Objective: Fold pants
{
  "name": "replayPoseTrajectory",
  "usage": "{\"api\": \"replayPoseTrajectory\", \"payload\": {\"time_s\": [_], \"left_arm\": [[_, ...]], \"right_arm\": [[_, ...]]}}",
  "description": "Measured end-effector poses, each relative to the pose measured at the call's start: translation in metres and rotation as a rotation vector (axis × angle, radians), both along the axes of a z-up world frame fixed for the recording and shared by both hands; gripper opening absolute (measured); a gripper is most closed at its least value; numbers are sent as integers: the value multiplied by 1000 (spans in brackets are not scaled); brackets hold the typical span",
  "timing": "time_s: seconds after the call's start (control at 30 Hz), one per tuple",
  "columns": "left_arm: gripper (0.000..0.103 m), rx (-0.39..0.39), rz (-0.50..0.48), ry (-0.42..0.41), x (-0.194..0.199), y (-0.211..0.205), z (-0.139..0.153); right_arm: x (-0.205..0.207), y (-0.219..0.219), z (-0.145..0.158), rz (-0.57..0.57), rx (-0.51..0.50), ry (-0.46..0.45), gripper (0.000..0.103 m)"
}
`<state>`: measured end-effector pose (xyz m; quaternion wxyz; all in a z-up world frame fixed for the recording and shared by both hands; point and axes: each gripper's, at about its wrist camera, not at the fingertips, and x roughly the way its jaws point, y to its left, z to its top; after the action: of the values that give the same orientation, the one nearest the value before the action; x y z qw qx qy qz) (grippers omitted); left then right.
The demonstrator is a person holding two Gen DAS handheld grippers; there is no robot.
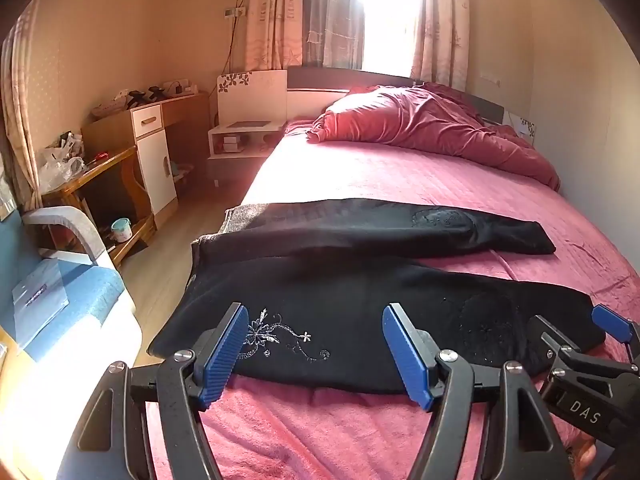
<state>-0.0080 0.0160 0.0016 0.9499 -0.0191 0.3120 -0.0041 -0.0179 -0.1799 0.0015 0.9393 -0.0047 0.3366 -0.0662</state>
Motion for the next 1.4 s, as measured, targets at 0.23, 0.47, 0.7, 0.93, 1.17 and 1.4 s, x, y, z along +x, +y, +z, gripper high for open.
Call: {"api": "replayPoseTrajectory", "payload": {"time_s": [0.23, 0.47, 0.7, 0.93, 1.17, 1.4], "left_arm": [[71, 9, -7, 4, 0, -6, -3], [71, 7, -9, 5, 1, -6, -5], [71, 6, -12, 8, 1, -8, -6], [71, -2, -13, 17, 2, -7, -9], [71, -6, -15, 22, 2, -5, -11], [71, -17, -18, 31, 3, -2, -14]], "right_arm": [[1, 4, 5, 5, 0, -8, 103], [0, 3, 8, 8, -7, -19, 103], [1, 5, 4, 17, -19, -2, 103], [2, 5, 2, 23, -40, 10, 103], [1, 4, 0, 20, -24, -6, 103], [1, 4, 0, 19, -47, -10, 103]]}}
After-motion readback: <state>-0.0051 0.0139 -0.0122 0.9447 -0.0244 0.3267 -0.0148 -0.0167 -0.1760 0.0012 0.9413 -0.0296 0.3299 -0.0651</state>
